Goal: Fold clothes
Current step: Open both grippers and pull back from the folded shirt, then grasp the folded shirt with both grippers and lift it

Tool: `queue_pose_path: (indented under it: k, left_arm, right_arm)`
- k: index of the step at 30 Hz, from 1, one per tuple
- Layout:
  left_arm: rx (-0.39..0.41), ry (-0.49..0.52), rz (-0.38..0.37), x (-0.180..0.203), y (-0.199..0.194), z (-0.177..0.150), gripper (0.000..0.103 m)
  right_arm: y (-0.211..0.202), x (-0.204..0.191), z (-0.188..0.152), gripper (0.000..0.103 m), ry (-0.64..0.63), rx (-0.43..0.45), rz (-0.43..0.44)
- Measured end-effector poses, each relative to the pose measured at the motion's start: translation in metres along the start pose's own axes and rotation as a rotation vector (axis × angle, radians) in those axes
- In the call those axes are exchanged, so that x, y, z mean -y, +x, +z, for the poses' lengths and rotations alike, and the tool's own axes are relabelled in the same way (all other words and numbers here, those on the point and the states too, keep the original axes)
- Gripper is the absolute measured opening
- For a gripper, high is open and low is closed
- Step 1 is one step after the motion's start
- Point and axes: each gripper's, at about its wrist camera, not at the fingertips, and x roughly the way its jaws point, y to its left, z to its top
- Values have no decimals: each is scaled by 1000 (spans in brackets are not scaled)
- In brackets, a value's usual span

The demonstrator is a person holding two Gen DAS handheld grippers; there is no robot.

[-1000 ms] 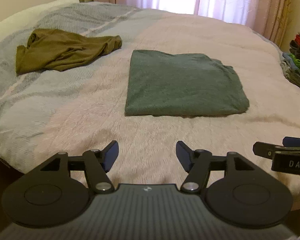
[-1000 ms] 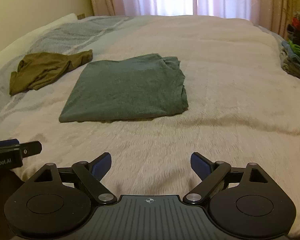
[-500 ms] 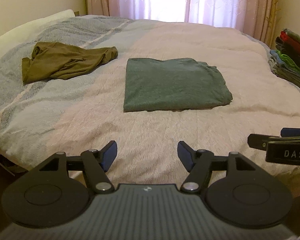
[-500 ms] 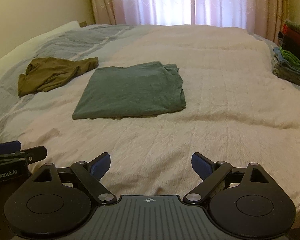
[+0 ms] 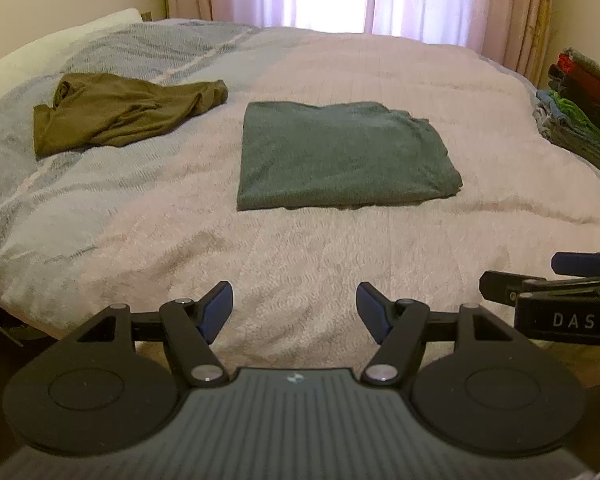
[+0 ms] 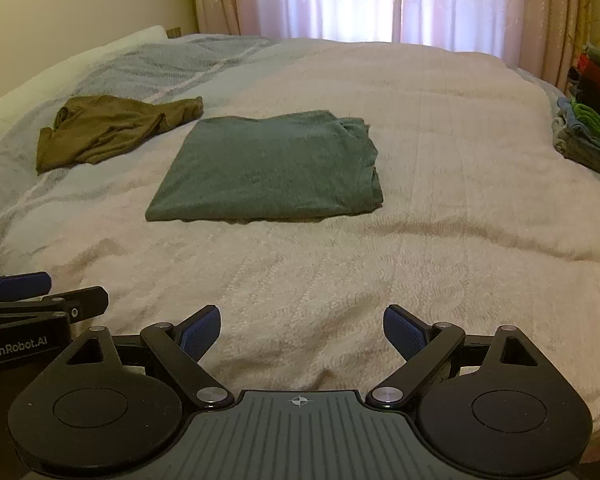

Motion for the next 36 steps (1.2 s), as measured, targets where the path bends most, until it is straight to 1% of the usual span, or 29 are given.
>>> queue_pose_path:
  k: [9,16,18,21,23,25,28,33,36]
  left_arm:
    - [-59,-9,-14,-1,32,4,65]
    - [-102,-18,-30,-5,66,13,65]
    - [-107,-24,-36,-9,76,17,65]
    - [-93,-57,-57,-23,90,28,65]
    - [-68,-94,-81,-40,97,39,65]
    - [-42,-147,-126,-62,107,53,65]
    - [-20,-222,-197,-93,127,76,64]
    - [-46,-365,-304,-139,180,108,64]
    - [-70,-439,-360,-158,217,120,64]
  right_arm:
    - [27,5,5,91,-18,-52,-17]
    - [56,12,14,91,-30,-96,-37]
    - [65,16,18,91,-30,-108,-39]
    - [79,30,27,91,-14,-112,-23]
    - [88,46,35,91,22,-95,7]
    - [96,68,47,91,81,-67,53]
    - [108,103,66,91,185,-18,153]
    - [142,150,100,91,313,48,317]
    - [173,167,119,91,349,42,391]
